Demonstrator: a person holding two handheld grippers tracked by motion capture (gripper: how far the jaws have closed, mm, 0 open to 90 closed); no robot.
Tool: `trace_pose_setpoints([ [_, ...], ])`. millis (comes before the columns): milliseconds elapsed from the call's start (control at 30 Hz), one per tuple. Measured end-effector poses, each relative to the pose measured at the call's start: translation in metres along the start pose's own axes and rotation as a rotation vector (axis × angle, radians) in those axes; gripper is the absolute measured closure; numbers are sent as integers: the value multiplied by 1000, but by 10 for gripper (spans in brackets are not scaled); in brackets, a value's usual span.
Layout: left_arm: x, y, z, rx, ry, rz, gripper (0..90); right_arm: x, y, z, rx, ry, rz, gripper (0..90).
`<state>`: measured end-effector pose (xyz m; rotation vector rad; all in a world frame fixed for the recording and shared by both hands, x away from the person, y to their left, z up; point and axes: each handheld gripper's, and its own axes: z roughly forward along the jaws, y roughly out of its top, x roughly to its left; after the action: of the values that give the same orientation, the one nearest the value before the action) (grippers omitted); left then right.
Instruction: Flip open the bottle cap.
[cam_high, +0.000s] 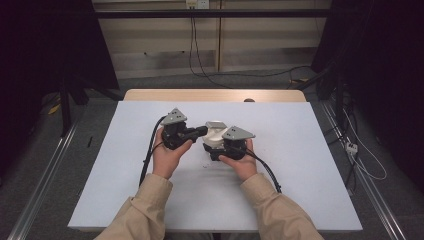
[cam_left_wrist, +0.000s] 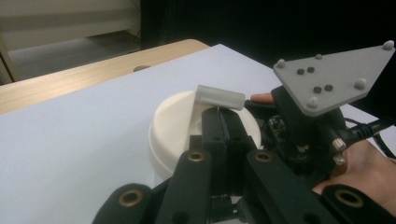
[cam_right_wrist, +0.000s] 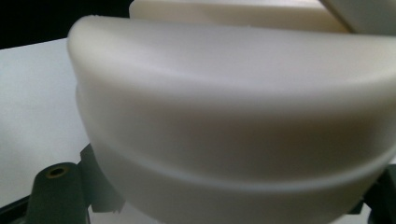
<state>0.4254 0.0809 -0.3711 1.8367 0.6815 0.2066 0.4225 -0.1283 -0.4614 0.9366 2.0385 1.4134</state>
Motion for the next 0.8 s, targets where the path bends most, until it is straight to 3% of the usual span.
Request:
trace_pose_setpoints([
  [800,-4,16,8,-9,-2,11,900,0,0,0,1,2,3,184],
])
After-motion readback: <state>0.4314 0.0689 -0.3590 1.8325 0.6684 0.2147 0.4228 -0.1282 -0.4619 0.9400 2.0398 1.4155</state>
